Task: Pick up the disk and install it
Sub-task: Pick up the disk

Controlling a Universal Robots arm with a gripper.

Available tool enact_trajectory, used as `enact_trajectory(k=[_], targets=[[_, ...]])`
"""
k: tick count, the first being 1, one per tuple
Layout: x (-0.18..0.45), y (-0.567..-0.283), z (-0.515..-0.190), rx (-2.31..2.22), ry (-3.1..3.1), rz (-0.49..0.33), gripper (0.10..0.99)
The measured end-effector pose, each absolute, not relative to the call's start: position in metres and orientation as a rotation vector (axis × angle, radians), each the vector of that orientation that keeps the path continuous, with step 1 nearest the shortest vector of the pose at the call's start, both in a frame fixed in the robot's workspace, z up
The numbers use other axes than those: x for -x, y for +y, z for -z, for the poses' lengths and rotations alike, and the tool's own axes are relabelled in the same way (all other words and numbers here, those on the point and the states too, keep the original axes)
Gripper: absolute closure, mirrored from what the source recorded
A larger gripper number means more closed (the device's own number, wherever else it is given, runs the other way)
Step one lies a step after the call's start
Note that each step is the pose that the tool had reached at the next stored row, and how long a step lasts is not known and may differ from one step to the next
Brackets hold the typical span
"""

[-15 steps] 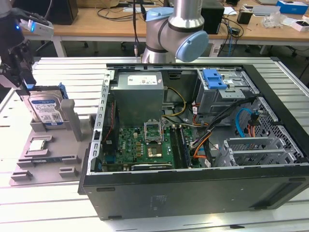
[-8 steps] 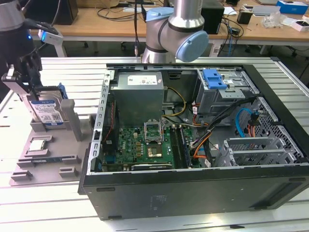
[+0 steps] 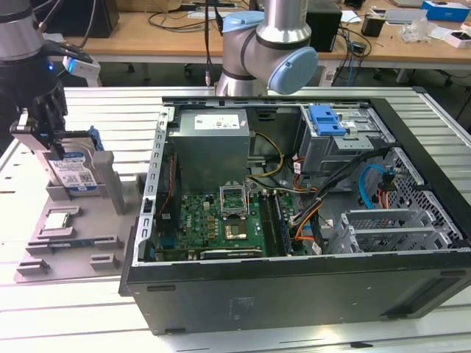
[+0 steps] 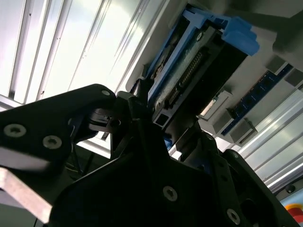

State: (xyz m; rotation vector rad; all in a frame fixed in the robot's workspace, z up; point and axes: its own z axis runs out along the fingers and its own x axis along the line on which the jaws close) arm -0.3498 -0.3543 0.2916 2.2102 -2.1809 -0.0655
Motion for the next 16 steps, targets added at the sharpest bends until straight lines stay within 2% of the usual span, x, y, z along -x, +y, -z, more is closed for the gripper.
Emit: enact_trajectory(k=[4,6,16], targets=[[0.3498,-0.3544,-0.2913,-2.210,-2.181,0.065,0.620],[0.3498,-0.3543,-0.2912,-2.210,-2.181,0.065,0.722],[0.3498,-0.3543,-0.2909,-2.210,-2.181,0.065,0.722]])
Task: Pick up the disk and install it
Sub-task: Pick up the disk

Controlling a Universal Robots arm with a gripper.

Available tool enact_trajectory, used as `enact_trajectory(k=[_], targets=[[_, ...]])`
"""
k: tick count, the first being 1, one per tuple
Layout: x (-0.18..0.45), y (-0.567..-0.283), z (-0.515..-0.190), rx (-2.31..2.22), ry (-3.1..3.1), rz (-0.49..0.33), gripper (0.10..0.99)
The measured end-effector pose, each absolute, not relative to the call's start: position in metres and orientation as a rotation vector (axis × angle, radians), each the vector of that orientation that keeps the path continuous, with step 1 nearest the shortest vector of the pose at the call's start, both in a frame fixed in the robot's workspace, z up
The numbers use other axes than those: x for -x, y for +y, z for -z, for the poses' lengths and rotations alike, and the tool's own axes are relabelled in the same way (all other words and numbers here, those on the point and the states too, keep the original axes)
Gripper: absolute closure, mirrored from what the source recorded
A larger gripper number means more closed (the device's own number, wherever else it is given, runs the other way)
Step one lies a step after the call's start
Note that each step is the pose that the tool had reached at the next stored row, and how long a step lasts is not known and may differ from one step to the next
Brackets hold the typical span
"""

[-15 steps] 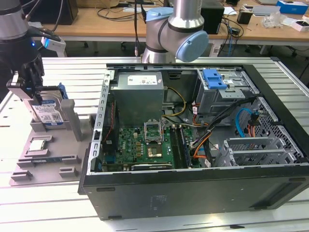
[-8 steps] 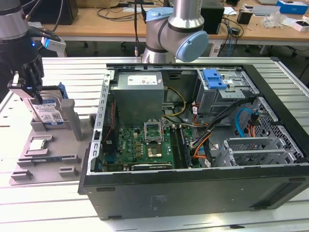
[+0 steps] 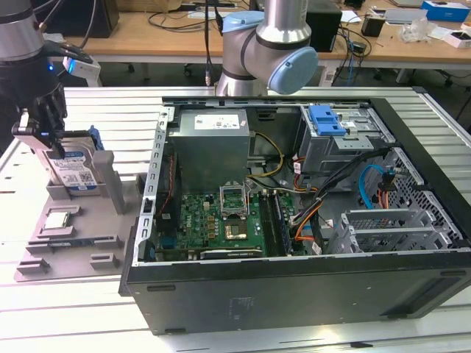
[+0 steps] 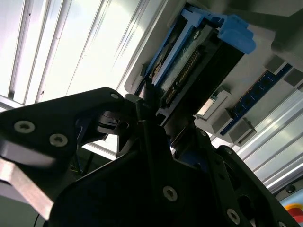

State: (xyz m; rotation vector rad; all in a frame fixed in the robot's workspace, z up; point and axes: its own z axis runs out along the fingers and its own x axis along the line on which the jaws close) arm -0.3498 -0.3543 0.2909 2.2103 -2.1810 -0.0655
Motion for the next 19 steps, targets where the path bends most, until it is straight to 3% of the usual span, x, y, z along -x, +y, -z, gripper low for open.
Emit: enact_trajectory(k=[8,19], targets=[[0.350,-0.354,-0.293,-2.211,-2.181,0.065,0.722],[0.350,-0.353,-0.322,-2.210,-2.181,0.065,0.722]])
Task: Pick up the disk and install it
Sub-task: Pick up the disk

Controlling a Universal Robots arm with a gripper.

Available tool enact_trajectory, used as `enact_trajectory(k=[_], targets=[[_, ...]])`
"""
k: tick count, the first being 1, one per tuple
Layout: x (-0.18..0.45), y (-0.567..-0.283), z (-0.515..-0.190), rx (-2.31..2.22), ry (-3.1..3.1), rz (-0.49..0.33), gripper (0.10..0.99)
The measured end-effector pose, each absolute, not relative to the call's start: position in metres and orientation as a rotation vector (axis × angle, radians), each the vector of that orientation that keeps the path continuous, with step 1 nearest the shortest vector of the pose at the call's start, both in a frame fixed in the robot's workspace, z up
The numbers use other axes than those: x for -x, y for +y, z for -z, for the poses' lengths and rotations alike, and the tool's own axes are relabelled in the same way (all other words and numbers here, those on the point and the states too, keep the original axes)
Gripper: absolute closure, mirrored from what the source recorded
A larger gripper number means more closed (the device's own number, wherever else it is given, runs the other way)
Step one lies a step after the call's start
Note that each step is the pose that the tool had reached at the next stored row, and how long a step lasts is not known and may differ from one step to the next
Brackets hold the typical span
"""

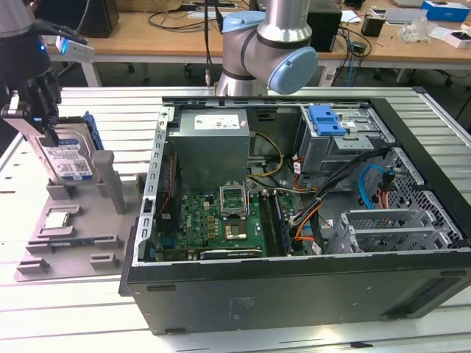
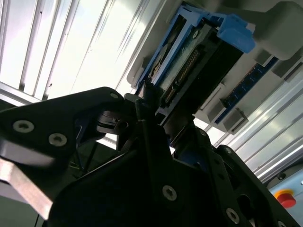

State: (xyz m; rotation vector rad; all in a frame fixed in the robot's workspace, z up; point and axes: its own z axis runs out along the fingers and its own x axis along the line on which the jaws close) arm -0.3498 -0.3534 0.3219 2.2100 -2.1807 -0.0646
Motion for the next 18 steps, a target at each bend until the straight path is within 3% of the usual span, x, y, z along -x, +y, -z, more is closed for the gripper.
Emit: enact_trajectory(k=[18], targets=[[0.350,-0.351,-0.355,-2.208,-2.180,0.062,0.722]])
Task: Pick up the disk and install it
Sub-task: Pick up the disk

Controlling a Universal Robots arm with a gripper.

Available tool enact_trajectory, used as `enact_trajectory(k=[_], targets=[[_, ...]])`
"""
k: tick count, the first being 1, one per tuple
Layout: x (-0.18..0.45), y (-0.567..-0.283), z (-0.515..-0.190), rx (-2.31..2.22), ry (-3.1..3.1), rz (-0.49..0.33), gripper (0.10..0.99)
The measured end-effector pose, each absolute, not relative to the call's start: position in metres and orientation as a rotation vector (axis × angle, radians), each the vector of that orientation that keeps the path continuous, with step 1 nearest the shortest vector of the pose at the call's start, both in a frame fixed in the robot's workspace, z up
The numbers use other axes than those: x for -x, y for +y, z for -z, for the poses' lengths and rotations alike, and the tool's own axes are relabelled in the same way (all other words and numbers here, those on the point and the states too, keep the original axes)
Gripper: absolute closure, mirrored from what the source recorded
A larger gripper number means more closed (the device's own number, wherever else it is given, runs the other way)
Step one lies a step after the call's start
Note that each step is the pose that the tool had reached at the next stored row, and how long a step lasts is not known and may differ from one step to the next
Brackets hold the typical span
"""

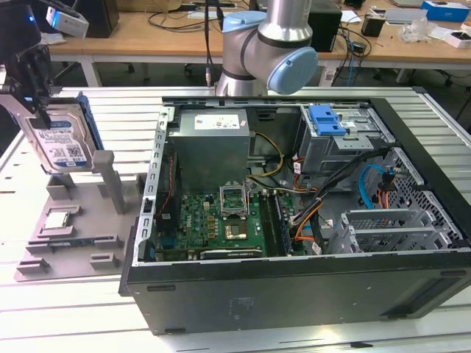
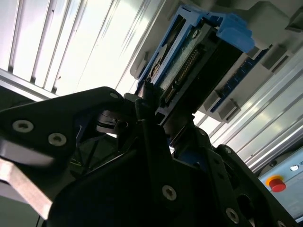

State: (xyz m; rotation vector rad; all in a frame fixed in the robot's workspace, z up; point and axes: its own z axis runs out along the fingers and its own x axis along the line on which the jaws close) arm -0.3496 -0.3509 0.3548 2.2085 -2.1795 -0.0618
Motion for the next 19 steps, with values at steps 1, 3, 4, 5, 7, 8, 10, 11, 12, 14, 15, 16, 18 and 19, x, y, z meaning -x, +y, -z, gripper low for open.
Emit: enact_trajectory(k=[1,3,4,5,7,8,10,11,12,14,15,16,18,19], targets=[[0.350,-0.351,-0.356,-2.208,-2.179,0.062,0.722],[0.349,-0.350,-0.360,-2.208,-2.179,0.061,0.722],[0.349,-0.350,-0.361,-2.208,-2.179,0.061,0.722],[0.349,-0.350,-0.363,-2.208,-2.179,0.061,0.722],[0.349,-0.350,-0.366,-2.208,-2.179,0.061,0.722],[0.349,-0.350,-0.369,-2.208,-2.179,0.061,0.722],[0.349,-0.349,-0.374,-2.207,-2.178,0.060,0.722],[0.349,-0.349,-0.377,-2.207,-2.178,0.060,0.722],[0.349,-0.349,-0.378,-2.207,-2.178,0.060,0.722],[0.349,-0.348,-0.382,-2.207,-2.178,0.059,0.722],[0.349,-0.348,-0.383,-2.207,-2.178,0.059,0.722],[0.349,-0.348,-0.385,-2.207,-2.178,0.059,0.722],[0.349,-0.348,-0.389,-2.206,-2.177,0.059,0.722],[0.349,-0.348,-0.391,-2.206,-2.177,0.058,0.722]])
